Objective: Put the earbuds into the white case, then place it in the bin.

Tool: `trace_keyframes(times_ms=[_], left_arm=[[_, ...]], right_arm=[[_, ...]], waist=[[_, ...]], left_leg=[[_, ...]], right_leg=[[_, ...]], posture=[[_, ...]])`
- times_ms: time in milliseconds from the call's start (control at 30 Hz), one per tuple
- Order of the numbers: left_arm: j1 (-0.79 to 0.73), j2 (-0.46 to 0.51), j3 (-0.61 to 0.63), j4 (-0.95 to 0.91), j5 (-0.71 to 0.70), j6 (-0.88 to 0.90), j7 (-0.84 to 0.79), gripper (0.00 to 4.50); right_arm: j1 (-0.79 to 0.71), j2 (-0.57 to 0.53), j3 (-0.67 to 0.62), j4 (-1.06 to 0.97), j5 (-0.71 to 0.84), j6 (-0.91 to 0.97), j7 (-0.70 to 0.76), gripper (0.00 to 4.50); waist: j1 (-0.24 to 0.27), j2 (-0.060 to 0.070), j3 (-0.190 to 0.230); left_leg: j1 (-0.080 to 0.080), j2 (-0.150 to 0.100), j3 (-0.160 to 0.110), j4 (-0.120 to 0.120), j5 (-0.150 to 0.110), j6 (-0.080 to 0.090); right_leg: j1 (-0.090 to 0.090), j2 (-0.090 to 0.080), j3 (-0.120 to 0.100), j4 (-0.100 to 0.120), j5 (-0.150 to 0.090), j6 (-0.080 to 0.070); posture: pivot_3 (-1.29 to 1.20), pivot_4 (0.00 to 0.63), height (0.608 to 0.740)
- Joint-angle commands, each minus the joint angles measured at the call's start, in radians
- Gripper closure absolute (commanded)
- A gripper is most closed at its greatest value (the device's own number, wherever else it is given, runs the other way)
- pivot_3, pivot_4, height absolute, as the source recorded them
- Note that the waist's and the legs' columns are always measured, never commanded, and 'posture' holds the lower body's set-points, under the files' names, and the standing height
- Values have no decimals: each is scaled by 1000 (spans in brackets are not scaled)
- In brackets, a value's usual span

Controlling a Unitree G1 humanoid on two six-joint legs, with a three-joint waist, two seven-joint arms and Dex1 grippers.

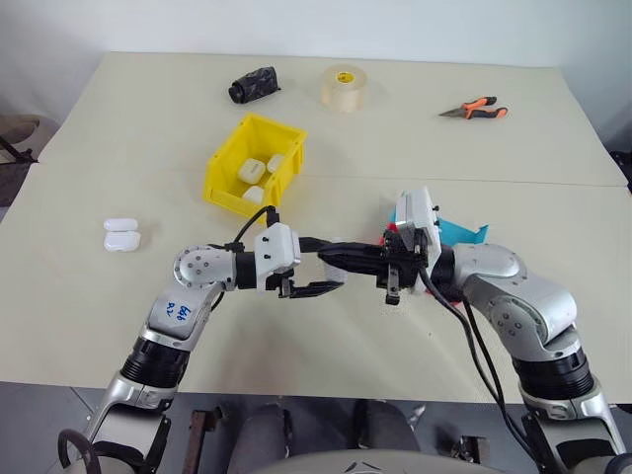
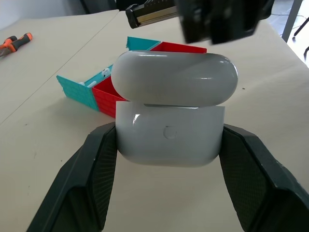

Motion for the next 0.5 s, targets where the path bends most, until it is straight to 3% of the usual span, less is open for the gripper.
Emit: trace_keyframes(times_ms=[33,233,400,500], left_arm=[[14,10,24,-62,-19,-13,4,1717],[69,8,113,-115,-113,4,17,1717],[159,-3,207,-195,-211,48,67,1717],[249,4,286,-224,-199,37,142,1717]], right_arm=[[16,-39,-22,27,-32,-19,28,4427],[99,-113,-109,105,-43,-87,119,4427],[174,-73,-226,128,-1,-198,156,4427],[213,-31,-283,100,-8,-326,177,3844]], waist=[[0,0,0],[1,-1,0],[-1,-1,1],[-3,-1,0]], left_leg=[[0,0,0,0,0,0],[0,0,0,0,0,0],[1,1,0,-1,0,0],[1,1,1,-1,0,0]], right_leg=[[0,0,0,0,0,0],[0,0,0,0,0,0],[0,0,1,0,0,0],[0,0,1,0,0,0]], posture=[[0,150,740],[0,150,740],[0,150,740],[0,150,740]])
